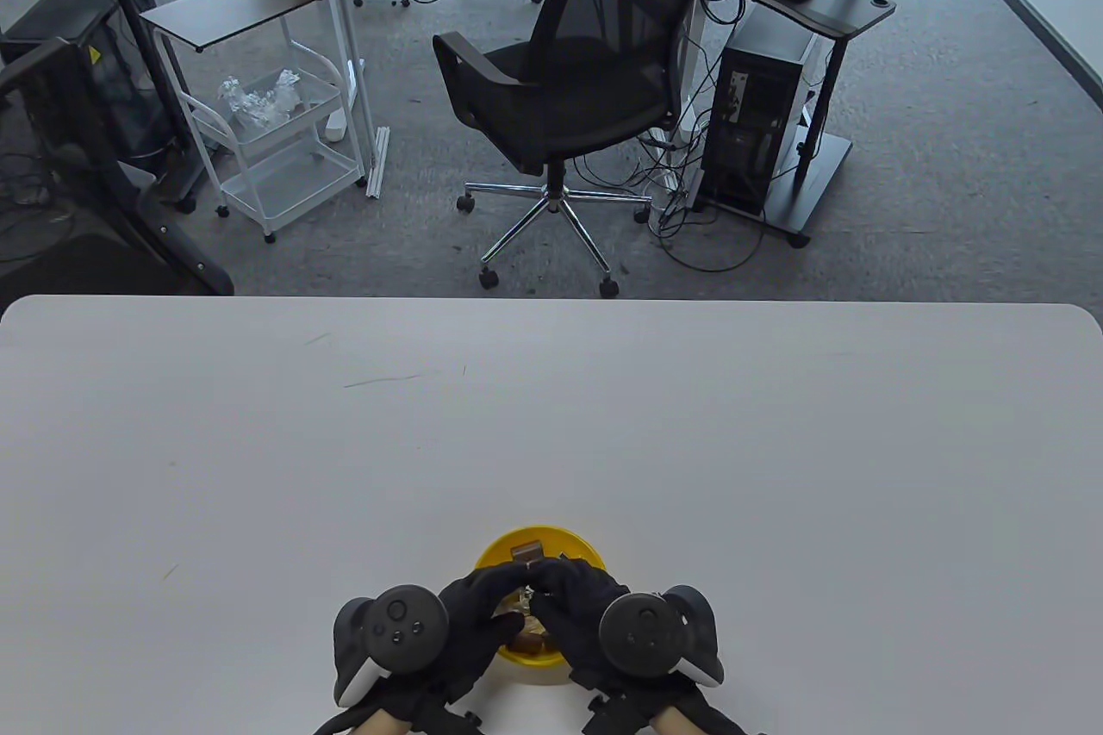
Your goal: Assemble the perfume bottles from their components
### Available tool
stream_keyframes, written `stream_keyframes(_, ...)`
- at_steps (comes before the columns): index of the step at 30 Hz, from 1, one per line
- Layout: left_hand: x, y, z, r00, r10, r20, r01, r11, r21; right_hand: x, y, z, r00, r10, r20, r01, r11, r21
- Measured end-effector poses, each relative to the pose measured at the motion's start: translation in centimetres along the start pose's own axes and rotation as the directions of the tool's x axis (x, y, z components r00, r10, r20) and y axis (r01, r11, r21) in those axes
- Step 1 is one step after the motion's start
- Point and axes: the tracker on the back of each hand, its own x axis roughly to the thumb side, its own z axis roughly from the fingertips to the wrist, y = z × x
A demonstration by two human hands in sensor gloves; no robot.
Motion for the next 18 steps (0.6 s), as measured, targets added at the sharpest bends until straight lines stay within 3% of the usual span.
stream_keyframes(18, 1.5, -0.5, 0.2, 0.990, -0.111, 0.091, 0.111, 0.994, -0.001, -1.4, 0.0, 0.6, 0.980, -0.019, -0.197, -0.006, 0.992, -0.128)
